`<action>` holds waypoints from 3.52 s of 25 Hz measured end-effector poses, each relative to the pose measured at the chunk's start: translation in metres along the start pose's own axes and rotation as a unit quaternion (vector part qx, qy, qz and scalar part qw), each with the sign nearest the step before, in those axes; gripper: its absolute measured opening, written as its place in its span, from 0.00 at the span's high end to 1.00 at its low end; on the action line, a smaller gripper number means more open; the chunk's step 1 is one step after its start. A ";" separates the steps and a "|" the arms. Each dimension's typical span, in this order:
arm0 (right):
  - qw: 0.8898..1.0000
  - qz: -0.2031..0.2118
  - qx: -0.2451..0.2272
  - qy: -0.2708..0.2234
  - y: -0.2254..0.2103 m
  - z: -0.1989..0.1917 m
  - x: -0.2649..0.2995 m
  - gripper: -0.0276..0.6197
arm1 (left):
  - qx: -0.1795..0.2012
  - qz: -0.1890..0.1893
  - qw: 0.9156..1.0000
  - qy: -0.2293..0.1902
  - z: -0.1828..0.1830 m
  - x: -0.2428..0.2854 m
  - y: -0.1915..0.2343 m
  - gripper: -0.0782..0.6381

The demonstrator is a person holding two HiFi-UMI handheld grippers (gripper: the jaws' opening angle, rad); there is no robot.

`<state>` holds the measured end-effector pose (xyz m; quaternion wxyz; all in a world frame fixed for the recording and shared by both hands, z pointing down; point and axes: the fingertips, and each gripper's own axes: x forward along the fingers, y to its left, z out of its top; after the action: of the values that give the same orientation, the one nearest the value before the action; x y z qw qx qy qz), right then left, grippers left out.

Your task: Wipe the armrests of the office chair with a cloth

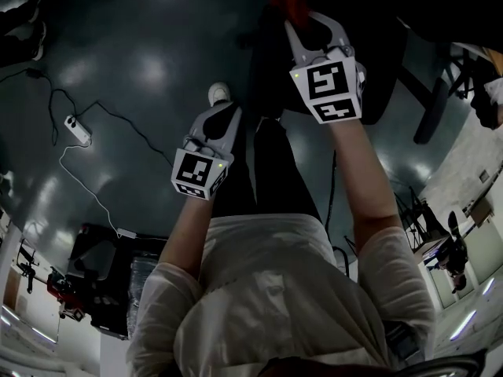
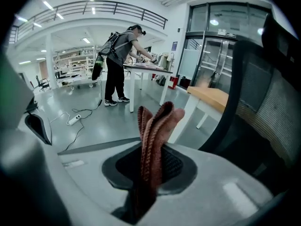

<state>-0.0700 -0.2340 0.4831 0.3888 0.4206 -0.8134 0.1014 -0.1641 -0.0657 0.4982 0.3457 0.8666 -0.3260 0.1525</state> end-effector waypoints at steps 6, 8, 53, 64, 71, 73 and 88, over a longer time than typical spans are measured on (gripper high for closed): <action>0.999 0.033 -0.008 0.003 0.018 0.000 -0.004 0.88 | -0.015 -0.003 1.000 -0.002 -0.008 0.001 -0.010 0.87; 0.999 0.043 -0.008 0.003 0.026 0.001 -0.006 0.88 | -0.017 -0.002 1.000 -0.005 -0.009 0.001 -0.013 0.87; 0.990 0.031 0.134 -0.013 -0.034 -0.079 -0.045 0.88 | 0.014 0.051 0.997 -0.056 0.026 0.007 -0.048 0.87; 0.993 0.099 0.063 -0.014 0.002 -0.072 -0.010 0.89 | -0.002 0.049 0.998 -0.041 0.014 0.014 -0.037 0.87; 0.989 0.145 -0.006 0.000 0.033 -0.079 -0.034 0.88 | -0.005 0.057 0.997 -0.044 0.009 0.011 -0.041 0.87; 0.988 0.153 -0.007 0.007 0.044 -0.081 -0.041 0.88 | -0.005 0.061 0.997 -0.046 0.008 0.009 -0.044 0.87; 0.978 0.207 -0.014 0.028 0.129 -0.116 -0.088 0.89 | -0.026 0.087 0.993 -0.072 -0.020 -0.003 -0.069 0.87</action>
<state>-0.0750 -0.0427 0.5194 0.3877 0.2349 -0.8731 0.1796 -0.1213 -0.0125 0.4766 0.3289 0.8345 -0.4279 0.1105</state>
